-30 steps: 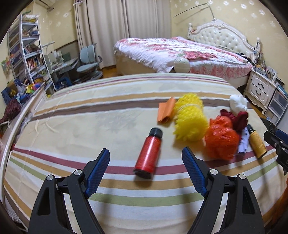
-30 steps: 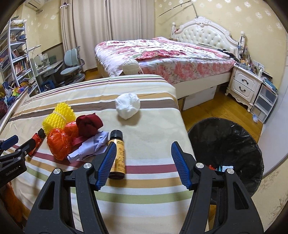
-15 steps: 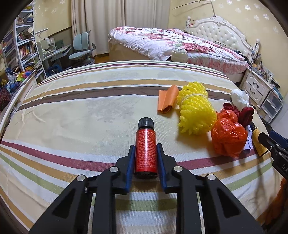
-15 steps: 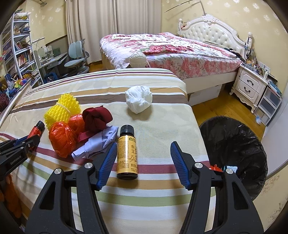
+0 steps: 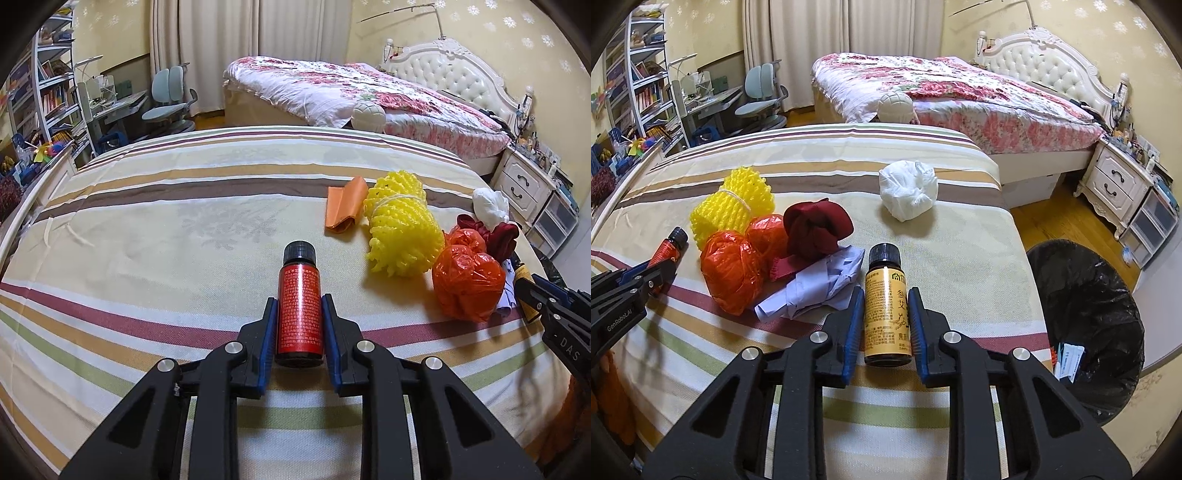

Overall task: Collect trash
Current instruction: 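Grasp the red bottle with the left tool while the right tool grasps the gold bottle, then carry the red and gold bottles over the black bin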

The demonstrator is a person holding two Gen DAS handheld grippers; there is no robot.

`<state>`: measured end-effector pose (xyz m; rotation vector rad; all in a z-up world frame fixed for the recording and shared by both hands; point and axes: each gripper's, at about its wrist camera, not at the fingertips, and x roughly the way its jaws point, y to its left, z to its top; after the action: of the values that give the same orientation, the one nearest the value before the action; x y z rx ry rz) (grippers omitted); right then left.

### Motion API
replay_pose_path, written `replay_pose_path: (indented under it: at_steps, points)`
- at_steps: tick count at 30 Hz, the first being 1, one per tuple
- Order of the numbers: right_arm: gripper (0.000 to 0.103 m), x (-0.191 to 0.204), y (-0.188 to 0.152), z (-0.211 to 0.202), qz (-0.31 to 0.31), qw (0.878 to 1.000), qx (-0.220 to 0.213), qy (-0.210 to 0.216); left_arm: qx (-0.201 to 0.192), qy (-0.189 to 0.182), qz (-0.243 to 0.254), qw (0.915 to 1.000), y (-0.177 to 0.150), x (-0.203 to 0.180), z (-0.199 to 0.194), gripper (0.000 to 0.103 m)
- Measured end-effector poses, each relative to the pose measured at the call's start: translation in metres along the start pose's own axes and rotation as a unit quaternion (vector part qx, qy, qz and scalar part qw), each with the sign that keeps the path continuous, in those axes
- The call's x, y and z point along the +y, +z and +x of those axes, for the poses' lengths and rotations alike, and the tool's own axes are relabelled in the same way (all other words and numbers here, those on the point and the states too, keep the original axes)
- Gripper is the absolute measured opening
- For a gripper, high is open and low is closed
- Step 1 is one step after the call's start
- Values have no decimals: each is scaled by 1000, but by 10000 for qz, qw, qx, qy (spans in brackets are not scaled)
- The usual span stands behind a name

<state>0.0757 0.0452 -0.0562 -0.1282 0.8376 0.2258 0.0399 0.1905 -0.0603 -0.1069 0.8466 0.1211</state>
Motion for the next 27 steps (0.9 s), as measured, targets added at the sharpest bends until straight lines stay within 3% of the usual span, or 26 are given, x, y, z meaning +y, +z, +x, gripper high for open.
replay_pose_path:
  at_steps: [13,27]
  points:
    - [23,-1,-2,5,21,9999,142,40,-51,-3,-37,10000,3,2,-4,25]
    - [23,-24,-13,-34,337,9987,-365,-103,-469,-65,117,9988,-2,-13,-31,25]
